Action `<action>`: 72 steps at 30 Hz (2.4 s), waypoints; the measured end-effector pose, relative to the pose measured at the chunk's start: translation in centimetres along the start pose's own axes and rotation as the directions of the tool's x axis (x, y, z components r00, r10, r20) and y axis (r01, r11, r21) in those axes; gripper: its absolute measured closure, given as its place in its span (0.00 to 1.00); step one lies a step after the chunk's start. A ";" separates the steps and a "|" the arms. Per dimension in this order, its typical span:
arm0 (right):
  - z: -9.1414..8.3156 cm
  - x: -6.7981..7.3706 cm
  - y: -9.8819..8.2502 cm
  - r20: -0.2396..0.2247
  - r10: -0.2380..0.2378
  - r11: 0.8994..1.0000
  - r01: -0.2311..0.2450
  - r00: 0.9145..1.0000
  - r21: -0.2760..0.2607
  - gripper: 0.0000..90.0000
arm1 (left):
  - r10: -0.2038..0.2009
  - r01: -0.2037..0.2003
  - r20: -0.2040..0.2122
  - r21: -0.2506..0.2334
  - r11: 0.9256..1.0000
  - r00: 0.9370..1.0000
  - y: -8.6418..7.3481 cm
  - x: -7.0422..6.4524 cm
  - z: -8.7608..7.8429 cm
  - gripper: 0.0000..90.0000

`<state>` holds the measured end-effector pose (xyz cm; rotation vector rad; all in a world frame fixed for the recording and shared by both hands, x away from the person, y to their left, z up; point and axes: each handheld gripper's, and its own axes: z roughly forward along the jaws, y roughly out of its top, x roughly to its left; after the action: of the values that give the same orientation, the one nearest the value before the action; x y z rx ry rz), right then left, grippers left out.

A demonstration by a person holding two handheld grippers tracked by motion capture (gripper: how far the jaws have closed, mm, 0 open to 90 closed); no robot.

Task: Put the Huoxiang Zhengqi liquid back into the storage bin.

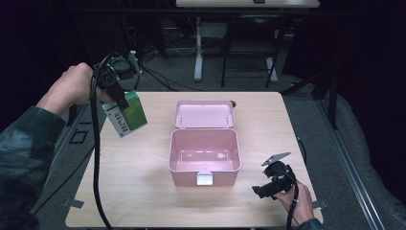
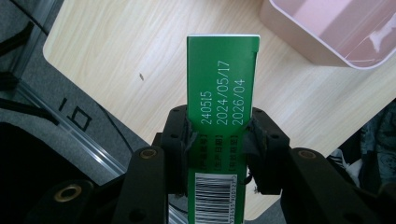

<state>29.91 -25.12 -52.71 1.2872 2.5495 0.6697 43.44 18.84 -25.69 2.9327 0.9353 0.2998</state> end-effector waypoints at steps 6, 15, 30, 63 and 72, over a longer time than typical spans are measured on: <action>0.0 0.0 0.0 0.000 -0.002 1.000 0.002 1.000 0.001 0.04 | 0.016 -0.016 -0.010 -0.005 1.000 1.000 0.7 -0.4 -0.9 0.71; 0.2 0.0 0.0 -0.006 0.007 1.000 -0.007 1.000 0.008 0.04 | 0.045 -0.045 -0.013 -0.011 0.999 0.999 1.9 -1.2 -1.7 0.71; 0.2 0.0 0.0 -0.009 0.010 1.000 -0.010 1.000 0.017 0.04 | 0.083 -0.084 -0.022 -0.018 0.996 0.996 3.4 -2.1 -3.0 0.71; 0.4 0.1 0.0 -0.015 0.005 1.000 -0.004 1.000 0.025 0.04 | 0.213 -0.210 0.036 -0.085 0.974 0.976 8.1 -5.8 -3.5 0.71; 0.4 0.1 0.1 -0.016 0.001 0.999 -0.001 1.000 0.033 0.04 | 0.247 -0.241 0.059 -0.095 0.966 0.967 9.3 -6.8 -2.7 0.71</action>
<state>30.06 -24.92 -53.03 1.2985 2.5832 0.6428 42.70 7.30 -23.22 2.9558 0.5363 0.2386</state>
